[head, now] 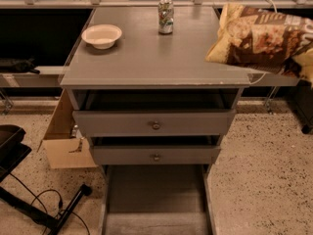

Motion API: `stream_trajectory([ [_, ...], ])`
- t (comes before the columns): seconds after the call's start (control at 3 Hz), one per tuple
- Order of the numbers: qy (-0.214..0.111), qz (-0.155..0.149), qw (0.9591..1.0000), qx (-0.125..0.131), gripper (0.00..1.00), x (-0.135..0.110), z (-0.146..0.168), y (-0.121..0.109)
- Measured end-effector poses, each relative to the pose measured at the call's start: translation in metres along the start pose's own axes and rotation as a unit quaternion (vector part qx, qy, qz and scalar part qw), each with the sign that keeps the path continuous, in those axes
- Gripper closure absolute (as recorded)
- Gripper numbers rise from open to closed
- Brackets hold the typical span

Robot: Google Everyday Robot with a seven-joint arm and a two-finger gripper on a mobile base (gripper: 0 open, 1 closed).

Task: Place brown chip bag into bottom drawer

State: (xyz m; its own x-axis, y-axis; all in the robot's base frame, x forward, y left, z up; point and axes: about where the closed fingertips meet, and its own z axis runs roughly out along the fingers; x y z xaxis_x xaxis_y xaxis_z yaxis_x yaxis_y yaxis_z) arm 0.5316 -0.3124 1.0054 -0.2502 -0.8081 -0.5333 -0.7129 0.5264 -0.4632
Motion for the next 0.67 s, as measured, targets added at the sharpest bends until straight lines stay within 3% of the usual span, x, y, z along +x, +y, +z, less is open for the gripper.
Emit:
stream_trajectory([
  [0.33, -0.036, 0.001, 0.9954, -0.089, 1.00, 0.036, 0.040, 0.047],
  [0.67, -0.089, -0.008, 0.9826, -0.163, 1.00, 0.050, 0.074, 0.075],
])
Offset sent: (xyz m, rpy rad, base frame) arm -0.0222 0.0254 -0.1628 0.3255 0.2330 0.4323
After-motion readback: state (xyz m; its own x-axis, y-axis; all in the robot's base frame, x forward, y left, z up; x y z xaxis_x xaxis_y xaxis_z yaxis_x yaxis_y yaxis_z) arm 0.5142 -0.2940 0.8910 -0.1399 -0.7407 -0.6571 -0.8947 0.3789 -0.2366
